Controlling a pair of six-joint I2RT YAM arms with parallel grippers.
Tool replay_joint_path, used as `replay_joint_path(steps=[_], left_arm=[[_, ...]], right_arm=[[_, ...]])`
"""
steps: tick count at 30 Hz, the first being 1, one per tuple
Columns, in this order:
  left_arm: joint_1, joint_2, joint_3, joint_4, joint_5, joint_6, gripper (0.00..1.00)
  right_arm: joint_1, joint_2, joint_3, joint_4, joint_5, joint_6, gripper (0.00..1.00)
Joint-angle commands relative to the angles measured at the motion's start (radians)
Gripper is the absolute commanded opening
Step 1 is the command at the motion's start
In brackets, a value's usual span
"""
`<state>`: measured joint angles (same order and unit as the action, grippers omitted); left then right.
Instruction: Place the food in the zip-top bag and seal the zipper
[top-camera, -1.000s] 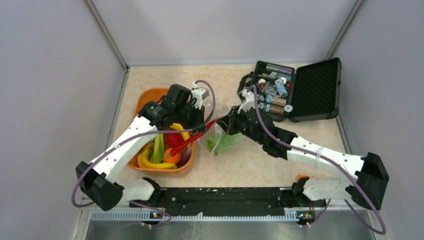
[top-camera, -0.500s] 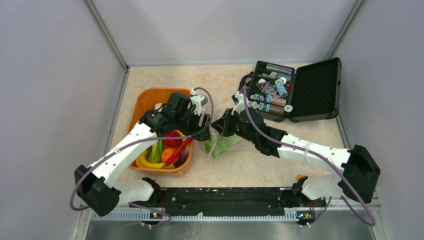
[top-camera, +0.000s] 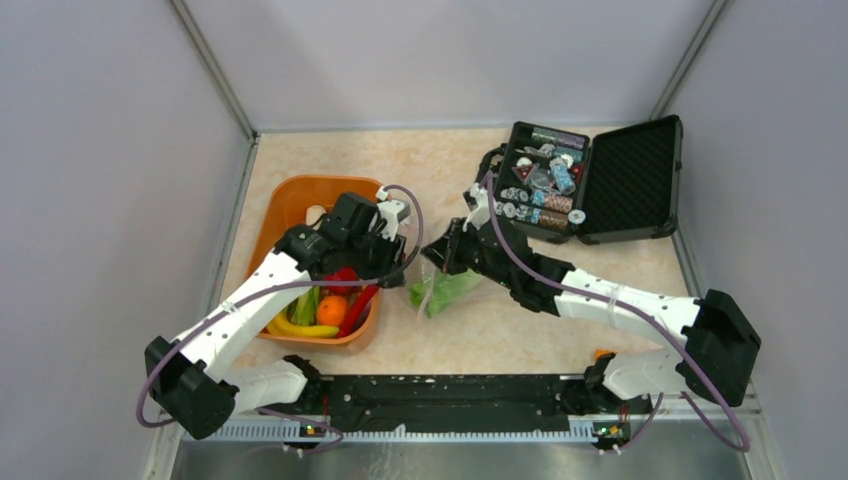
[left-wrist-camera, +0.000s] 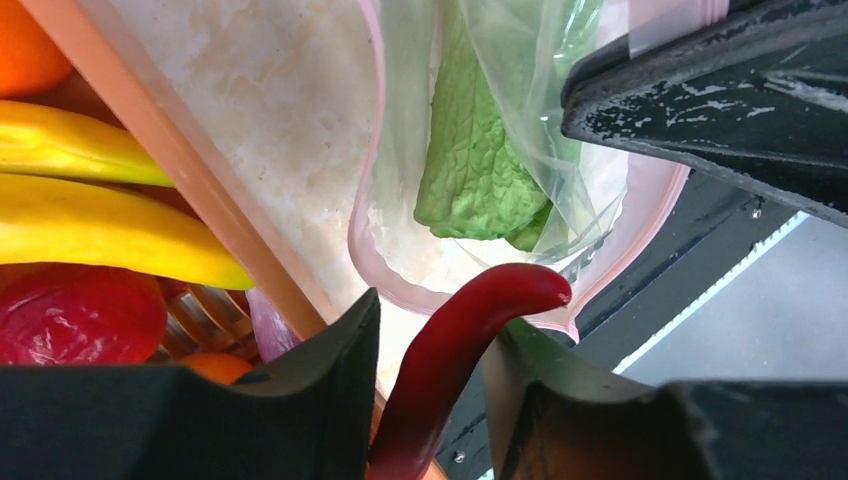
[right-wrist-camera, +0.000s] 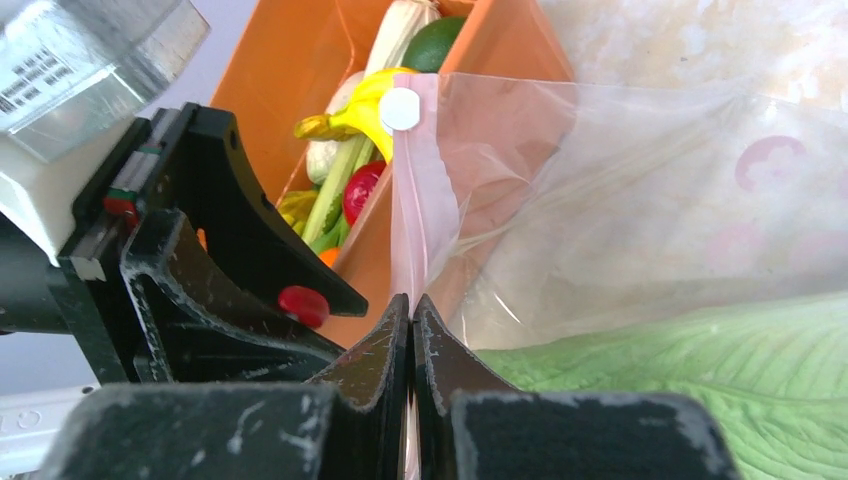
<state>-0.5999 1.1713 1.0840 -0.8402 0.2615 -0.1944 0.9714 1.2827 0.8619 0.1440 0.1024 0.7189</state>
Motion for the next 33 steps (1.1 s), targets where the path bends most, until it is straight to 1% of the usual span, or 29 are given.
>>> replay_joint_path(steps=[1, 3, 5, 7, 11, 13, 15, 17, 21, 23, 25, 28, 30, 33], left_arm=[[0.007, -0.009, -0.002, -0.049, -0.084, 0.008, 0.39], [0.007, -0.020, 0.009, -0.052, -0.119, 0.001, 0.36], [0.008, -0.034, 0.034, -0.058, -0.167, -0.005, 0.30], [0.008, -0.045, 0.058, -0.072, -0.203, -0.006, 0.27], [0.007, -0.070, 0.098, -0.106, -0.247, 0.001, 0.25], [0.008, -0.082, 0.106, -0.115, -0.252, 0.005, 0.14], [0.008, -0.096, 0.112, -0.117, -0.288, 0.005, 0.00], [0.007, -0.120, 0.112, -0.107, -0.316, 0.006, 0.00], [0.007, -0.207, 0.144, -0.076, -0.418, -0.016, 0.00], [0.008, -0.287, 0.159, -0.011, -0.460, -0.041, 0.00], [0.008, -0.393, 0.135, 0.104, -0.463, -0.072, 0.00], [0.008, -0.566, 0.025, 0.365, -0.415, -0.129, 0.00], [0.007, -0.652, -0.046, 0.536, -0.367, -0.168, 0.00], [0.007, -0.709, -0.086, 0.613, -0.328, -0.217, 0.00]], right_arm=[[-0.011, -0.036, -0.010, 0.052, -0.004, 0.008, 0.00], [-0.013, -0.041, -0.012, 0.052, -0.005, 0.007, 0.00], [-0.016, -0.043, -0.014, 0.052, -0.008, 0.007, 0.00], [-0.018, -0.045, -0.014, 0.052, -0.010, 0.009, 0.00], [-0.020, -0.045, -0.015, 0.054, -0.013, 0.012, 0.00], [-0.022, -0.045, -0.015, 0.054, -0.014, 0.013, 0.00], [-0.023, -0.045, -0.015, 0.054, -0.016, 0.015, 0.00], [-0.023, -0.045, -0.014, 0.054, -0.019, 0.015, 0.00], [-0.027, -0.052, -0.022, 0.059, -0.020, 0.022, 0.00], [-0.029, -0.057, -0.034, 0.074, -0.022, 0.032, 0.00], [-0.036, -0.065, -0.052, 0.100, -0.024, 0.051, 0.00], [-0.054, -0.077, -0.076, 0.140, -0.035, 0.086, 0.00], [-0.067, -0.083, -0.082, 0.151, -0.044, 0.103, 0.00], [-0.078, -0.095, -0.088, 0.161, -0.050, 0.118, 0.00]])
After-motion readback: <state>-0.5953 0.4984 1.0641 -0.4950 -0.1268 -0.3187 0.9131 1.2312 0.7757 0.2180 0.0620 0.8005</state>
